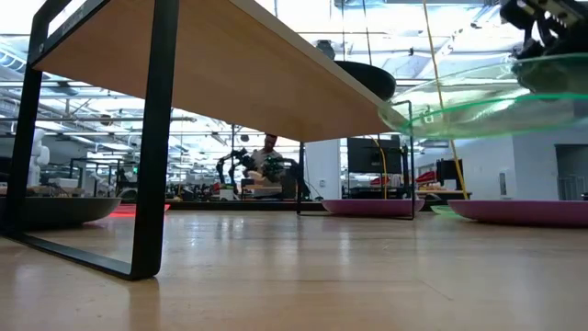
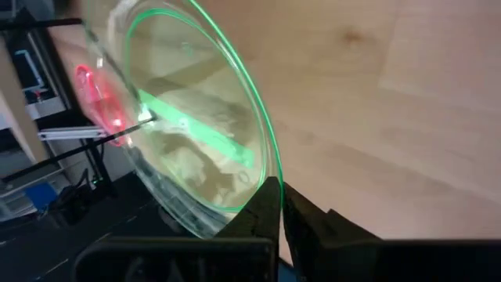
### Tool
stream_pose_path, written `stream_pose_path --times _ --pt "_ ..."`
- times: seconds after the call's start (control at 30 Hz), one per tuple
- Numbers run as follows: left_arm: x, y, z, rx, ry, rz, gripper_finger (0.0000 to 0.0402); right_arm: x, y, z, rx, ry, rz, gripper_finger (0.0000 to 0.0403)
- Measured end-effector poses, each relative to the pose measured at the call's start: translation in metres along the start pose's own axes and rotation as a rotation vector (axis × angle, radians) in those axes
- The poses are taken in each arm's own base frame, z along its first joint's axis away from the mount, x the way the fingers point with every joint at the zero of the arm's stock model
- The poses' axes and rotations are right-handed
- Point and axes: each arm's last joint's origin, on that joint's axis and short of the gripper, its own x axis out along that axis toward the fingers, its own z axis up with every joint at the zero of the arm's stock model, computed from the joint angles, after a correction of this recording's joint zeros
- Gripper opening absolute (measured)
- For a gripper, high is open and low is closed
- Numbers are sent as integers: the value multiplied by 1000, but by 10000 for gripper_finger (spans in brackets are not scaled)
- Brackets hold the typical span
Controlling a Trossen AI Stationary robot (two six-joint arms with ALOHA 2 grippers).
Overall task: Place and stack plates onto a shelf
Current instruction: Put the bottom green plate on the shelf
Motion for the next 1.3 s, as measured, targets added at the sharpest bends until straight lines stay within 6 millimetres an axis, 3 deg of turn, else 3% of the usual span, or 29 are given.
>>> stream_pose_path --times 0.5,0.7,1.3 --pt "0 0 0 -1 0 0 95 -22 36 -16 -28 49 109 0" --pt "0 0 0 -2 0 0 95 -28 50 -19 -32 -40 193 0" --pt "0 1 1 -3 -22 23 95 1 103 -41 -78 -163 330 0"
